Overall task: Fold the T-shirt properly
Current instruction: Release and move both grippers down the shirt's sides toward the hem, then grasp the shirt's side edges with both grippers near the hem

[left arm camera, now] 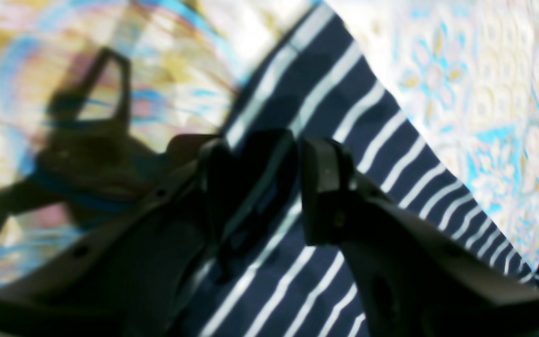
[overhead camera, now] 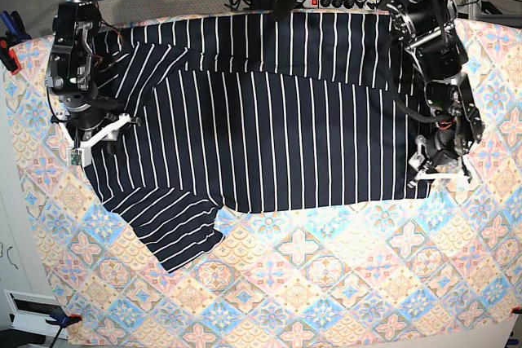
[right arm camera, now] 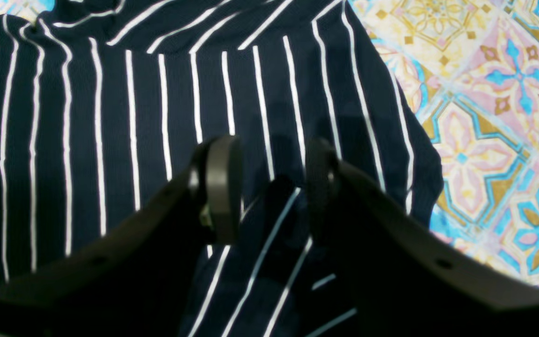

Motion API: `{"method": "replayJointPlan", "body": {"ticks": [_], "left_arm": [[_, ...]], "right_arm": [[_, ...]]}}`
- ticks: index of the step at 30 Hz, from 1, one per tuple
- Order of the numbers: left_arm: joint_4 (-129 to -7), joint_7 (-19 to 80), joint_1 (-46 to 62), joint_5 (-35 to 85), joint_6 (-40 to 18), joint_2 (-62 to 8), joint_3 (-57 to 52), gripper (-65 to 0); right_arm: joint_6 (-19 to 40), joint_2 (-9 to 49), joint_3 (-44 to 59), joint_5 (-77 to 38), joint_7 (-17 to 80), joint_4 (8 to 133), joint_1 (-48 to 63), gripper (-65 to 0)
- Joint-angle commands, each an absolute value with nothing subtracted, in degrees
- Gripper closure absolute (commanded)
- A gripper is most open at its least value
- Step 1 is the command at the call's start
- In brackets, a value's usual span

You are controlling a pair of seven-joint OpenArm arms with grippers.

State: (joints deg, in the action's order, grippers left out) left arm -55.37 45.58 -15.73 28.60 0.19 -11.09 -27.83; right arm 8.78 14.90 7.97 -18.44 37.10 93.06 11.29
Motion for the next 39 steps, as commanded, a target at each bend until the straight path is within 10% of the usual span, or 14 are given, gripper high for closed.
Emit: {"method": "replayJointPlan", "body": {"ticks": [1,17,29,39], "left_arm": [[-56.2,45.1,-16.8,29.3,-0.1,-12.0,-27.5,-24.4],[-59.4,45.1,-14.2,29.6,-0.2,-11.5,-30.5,-13.1],[-59.6,45.1,-14.5,29.1,0.0,-12.7,-32.3,-42.0],[-53.5,41.1,-15.7,29.0,-0.1,-12.5,-32.2,-43.3]], "right_arm": [[8.7,15.6,8.5,-18.9,35.7,94.4,10.7,-21.9],[8.7,15.6,8.3,-18.9,35.7,94.4,10.7,-21.9],[8.7,15.6,8.2,-18.9,35.7,94.4,10.8,-21.9],[8.7,15.6,8.2,-18.9,35.7,94.5,11.1,-21.9]]}}
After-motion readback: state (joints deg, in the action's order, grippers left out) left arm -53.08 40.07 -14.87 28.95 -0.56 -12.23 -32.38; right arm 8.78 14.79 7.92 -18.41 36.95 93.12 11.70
